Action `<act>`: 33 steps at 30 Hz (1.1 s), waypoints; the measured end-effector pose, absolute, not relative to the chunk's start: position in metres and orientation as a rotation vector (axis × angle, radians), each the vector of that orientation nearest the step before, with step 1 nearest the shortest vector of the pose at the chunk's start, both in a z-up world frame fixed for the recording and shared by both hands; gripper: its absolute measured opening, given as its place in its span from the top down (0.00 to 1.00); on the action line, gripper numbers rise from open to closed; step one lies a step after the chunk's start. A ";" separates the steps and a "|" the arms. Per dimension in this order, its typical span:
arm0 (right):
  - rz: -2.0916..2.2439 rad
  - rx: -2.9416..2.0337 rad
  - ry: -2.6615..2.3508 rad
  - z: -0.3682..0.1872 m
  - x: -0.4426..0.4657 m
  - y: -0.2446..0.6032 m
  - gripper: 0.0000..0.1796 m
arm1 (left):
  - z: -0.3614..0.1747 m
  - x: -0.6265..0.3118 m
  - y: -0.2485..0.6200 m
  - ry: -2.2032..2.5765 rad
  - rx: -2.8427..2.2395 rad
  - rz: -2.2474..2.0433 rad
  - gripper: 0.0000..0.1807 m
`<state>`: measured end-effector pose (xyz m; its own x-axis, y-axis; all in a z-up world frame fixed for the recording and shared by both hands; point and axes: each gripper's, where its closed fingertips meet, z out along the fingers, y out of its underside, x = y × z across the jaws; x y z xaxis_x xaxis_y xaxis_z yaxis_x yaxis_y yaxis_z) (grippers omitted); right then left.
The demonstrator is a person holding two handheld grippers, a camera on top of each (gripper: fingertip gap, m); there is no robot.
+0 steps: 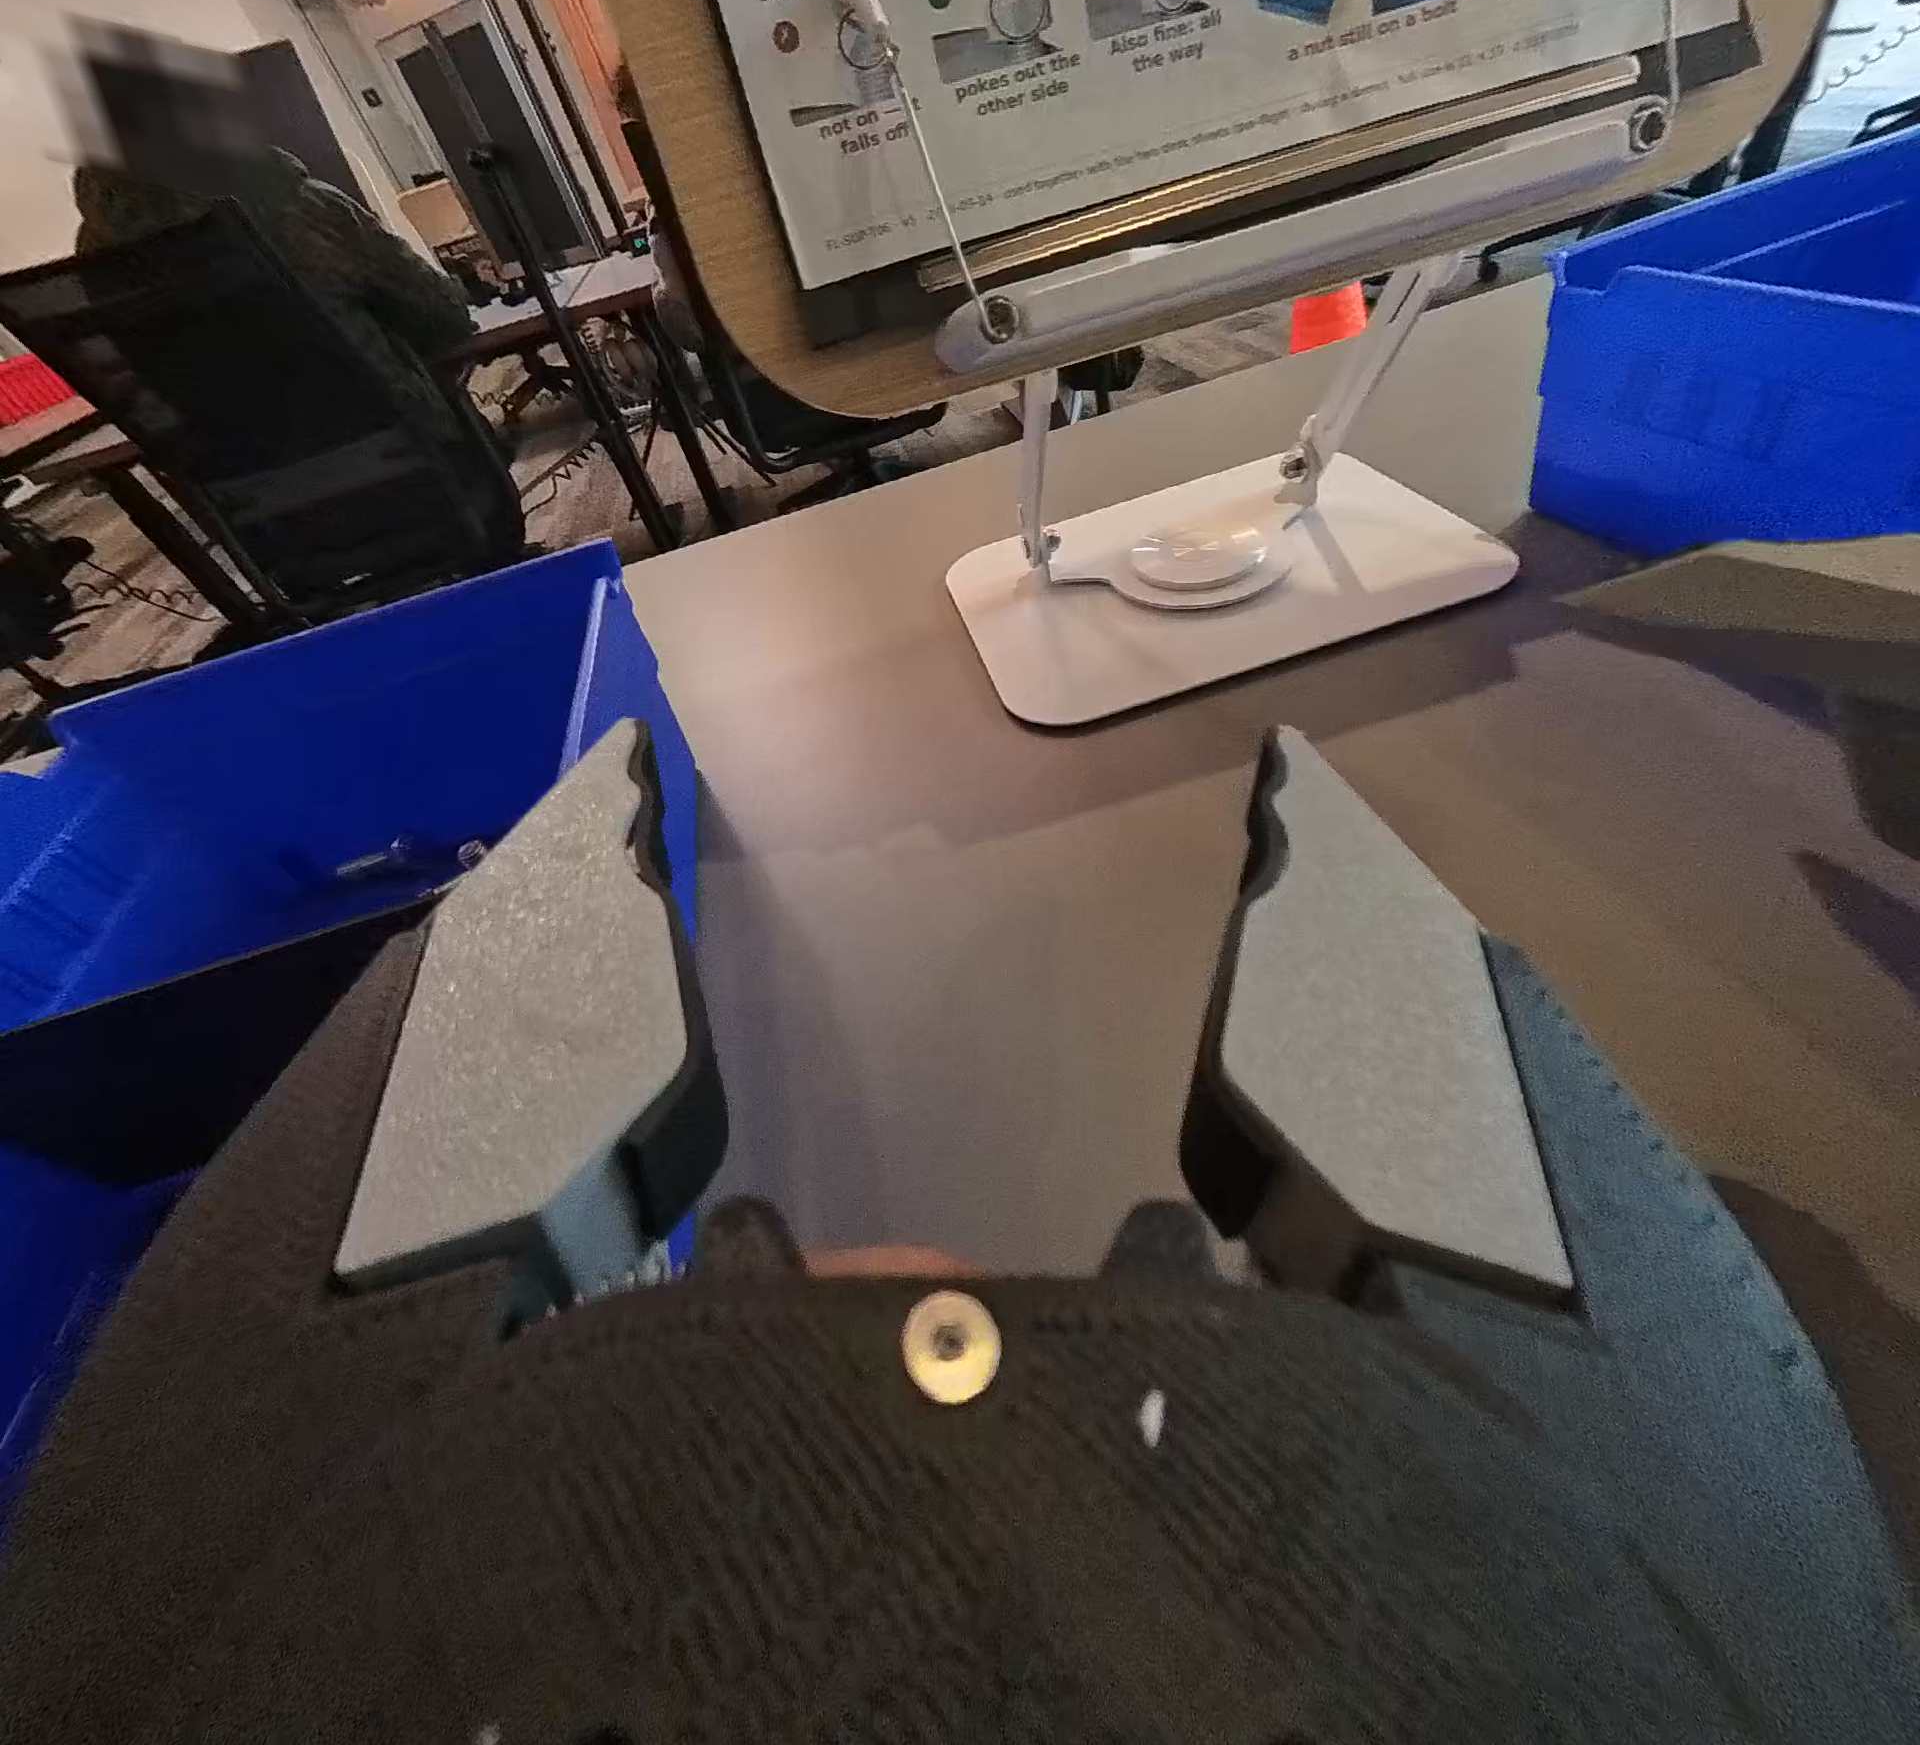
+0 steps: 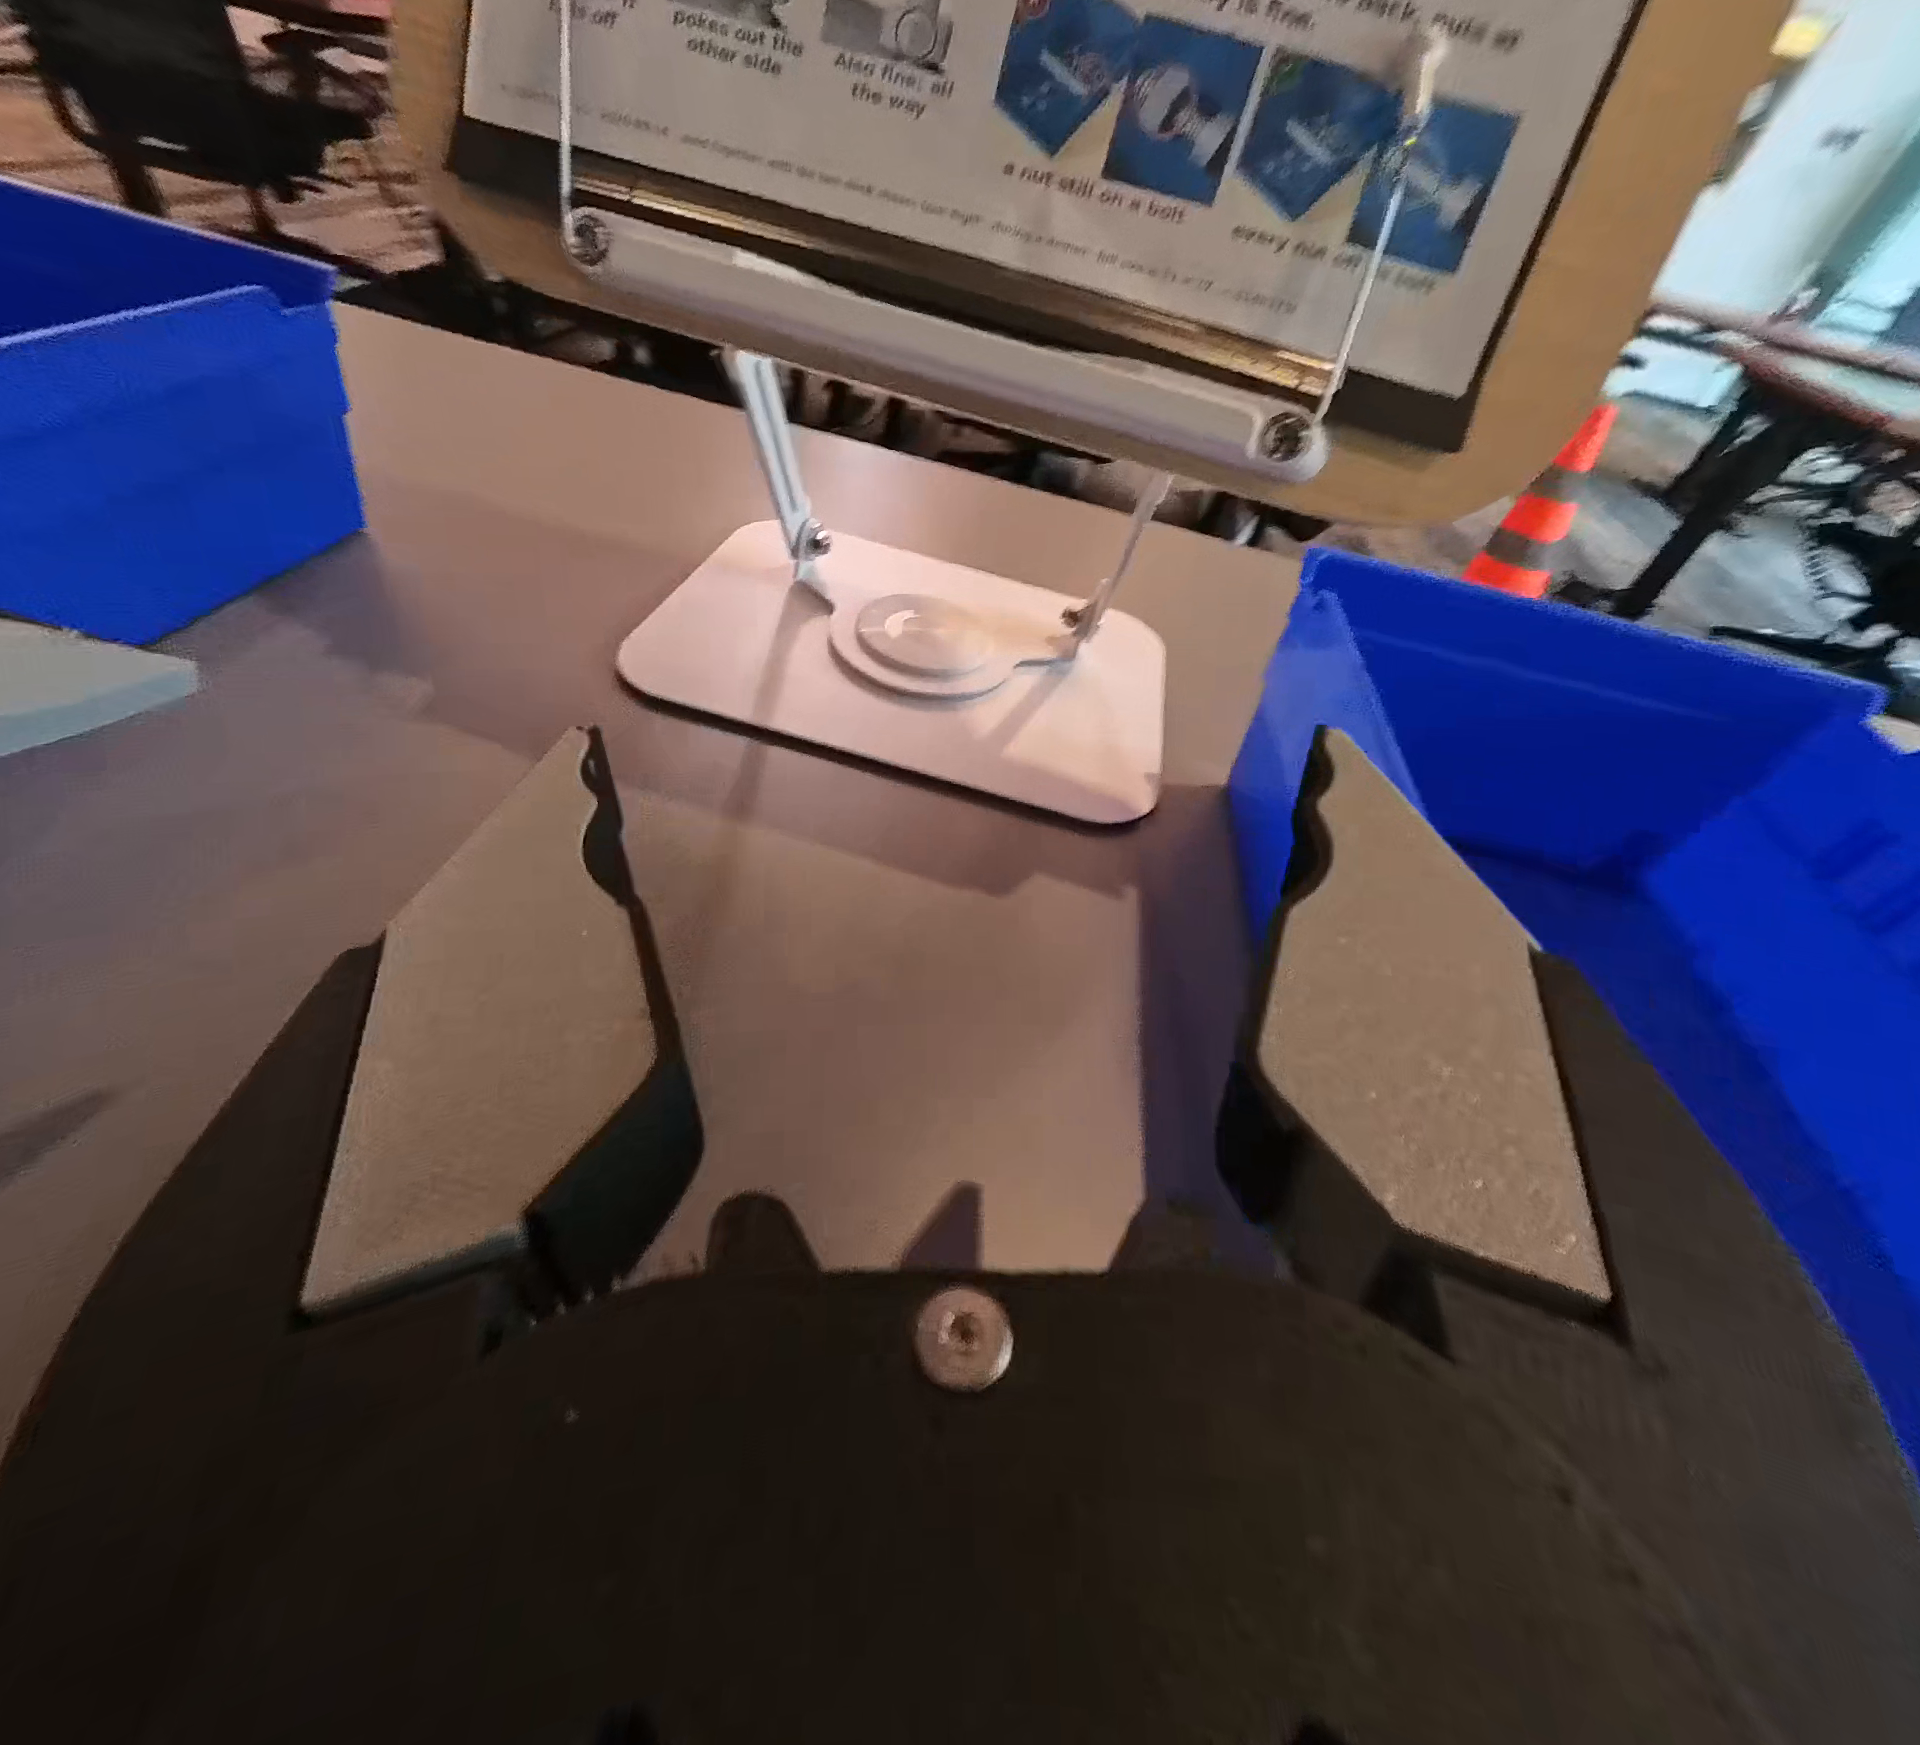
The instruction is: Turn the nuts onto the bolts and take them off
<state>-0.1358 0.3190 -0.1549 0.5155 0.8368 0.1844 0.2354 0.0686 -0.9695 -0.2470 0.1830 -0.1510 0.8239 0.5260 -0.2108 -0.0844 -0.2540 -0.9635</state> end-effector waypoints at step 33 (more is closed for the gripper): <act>0.657 -1.406 -1.324 -0.178 -0.158 0.263 0.97 | -0.150 -0.210 0.189 -0.090 -1.751 0.457 1.00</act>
